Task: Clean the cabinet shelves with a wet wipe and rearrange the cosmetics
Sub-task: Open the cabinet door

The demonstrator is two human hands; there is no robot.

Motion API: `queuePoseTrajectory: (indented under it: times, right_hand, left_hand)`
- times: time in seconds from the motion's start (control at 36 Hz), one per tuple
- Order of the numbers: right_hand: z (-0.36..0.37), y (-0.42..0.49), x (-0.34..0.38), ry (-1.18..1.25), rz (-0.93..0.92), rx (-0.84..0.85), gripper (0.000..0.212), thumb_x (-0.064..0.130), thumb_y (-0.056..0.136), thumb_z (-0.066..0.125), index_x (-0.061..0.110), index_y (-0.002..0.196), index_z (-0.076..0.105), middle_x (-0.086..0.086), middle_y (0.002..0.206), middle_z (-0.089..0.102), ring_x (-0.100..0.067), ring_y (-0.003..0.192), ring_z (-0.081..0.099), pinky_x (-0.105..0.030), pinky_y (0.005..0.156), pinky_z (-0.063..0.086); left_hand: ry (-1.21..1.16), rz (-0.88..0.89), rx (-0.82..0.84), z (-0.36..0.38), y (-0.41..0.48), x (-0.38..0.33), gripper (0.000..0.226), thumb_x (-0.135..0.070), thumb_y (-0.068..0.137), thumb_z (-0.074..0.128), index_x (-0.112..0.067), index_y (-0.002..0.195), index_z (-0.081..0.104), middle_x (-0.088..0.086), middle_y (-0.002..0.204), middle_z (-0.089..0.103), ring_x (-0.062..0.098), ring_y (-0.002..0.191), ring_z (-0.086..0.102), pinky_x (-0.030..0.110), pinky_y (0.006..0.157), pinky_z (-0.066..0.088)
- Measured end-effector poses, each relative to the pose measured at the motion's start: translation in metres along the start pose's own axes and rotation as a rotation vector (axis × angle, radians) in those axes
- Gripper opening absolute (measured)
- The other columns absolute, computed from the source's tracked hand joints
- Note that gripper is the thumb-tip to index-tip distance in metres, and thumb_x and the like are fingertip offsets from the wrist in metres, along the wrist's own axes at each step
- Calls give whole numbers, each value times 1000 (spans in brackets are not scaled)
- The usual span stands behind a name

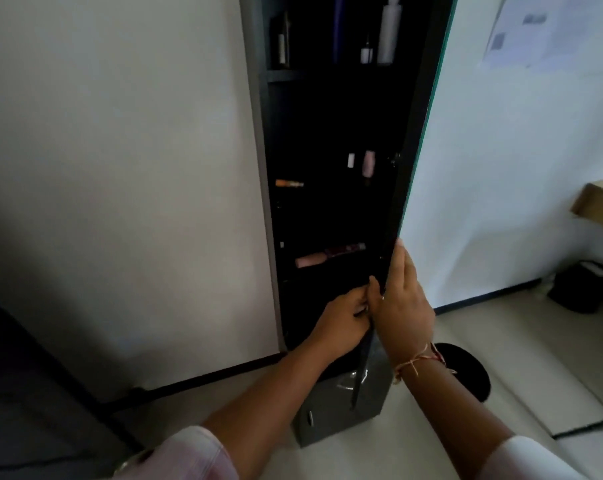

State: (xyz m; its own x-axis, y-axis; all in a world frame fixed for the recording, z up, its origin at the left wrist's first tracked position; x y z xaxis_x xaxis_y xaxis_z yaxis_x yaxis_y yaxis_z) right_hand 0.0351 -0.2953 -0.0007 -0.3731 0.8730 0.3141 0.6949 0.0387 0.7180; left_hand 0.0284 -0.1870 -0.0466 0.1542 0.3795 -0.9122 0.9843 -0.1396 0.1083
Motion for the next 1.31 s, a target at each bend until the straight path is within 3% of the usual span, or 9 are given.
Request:
queuePoseTrajectory:
  times: [0.17,0.33,0.44,0.67,0.75,0.81,0.89,1.03,1.31]
  right_hand:
    - [-20,-8,-18,-34,29,-16,72,37,100,41,16,156,2,-11,153,35,-32,133,49,-43,91,56]
    - [-40,-13,-51,-167,22,16,73,19,96,45,6,156,5,-15,163,-2,-34,142,31,-38,107,39]
    - [-62,-13,-78,-172,46,-9,90,12,84,50,12,156,-4,-11,162,-14,-39,135,38,-42,102,44]
    - [-84,0,-141,-148,93,26,96,5,86,59,14,157,-4,-7,163,-14,-36,127,44,-40,86,56]
    - [-88,7,-162,-209,123,37,100,1,83,65,10,156,-3,-9,163,-14,-34,137,35,-39,98,50]
    - [-90,12,-177,-304,121,49,102,0,81,67,8,156,-2,-12,163,-12,-32,149,15,-41,113,31]
    - [-94,18,-196,-465,66,80,95,13,86,64,7,156,1,-16,163,-11,-30,151,-4,-48,120,15]
    - [-95,33,-199,-627,-122,111,74,48,96,37,14,157,11,-11,163,-7,-29,151,-6,-50,121,-4]
    - [-81,47,-208,-641,-233,140,80,67,92,29,21,156,17,-10,164,-5,-28,152,-4,-52,120,-1]
  left_hand:
    - [61,33,74,24,3,-6,50,-15,96,53,-39,140,44,-12,138,55,3,127,50,27,107,42]
    - [220,60,-77,31,4,-8,63,-27,93,58,-45,144,25,-11,147,43,8,132,42,4,91,28]
    - [368,137,-72,40,12,-18,76,-23,92,62,-25,153,16,-3,160,22,13,147,18,19,111,18]
    - [599,307,-86,71,36,-49,95,-35,87,67,-20,155,3,-3,163,3,18,150,-2,35,117,15]
    - [687,359,-86,86,46,-59,100,-42,84,69,-21,155,1,-3,163,2,19,150,-4,38,118,18]
    - [706,373,-81,95,54,-64,102,-47,83,68,-21,154,-1,-3,163,0,18,150,-7,41,119,18]
    - [738,385,-97,108,66,-70,104,-56,83,64,-22,154,-5,-4,163,-4,18,149,-10,41,118,17]
    - [840,403,-159,125,83,-78,109,-77,78,48,-20,154,-6,-2,163,-7,22,150,-11,46,116,17]
    - [1009,294,-200,129,102,-67,127,-101,61,25,-20,155,-2,0,163,-11,25,149,-13,59,116,13]
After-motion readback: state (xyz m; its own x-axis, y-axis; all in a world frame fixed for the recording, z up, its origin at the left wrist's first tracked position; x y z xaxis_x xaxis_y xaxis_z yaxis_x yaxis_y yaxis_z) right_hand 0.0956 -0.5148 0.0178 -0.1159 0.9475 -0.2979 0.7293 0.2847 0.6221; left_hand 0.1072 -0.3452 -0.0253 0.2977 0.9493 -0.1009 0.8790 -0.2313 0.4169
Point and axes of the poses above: each hand's wrist, its own y-axis towards the middle knuckle, its own z-axis out of the palm, x = y × z, the point moved 6 cm from there along y, towards the middle knuckle
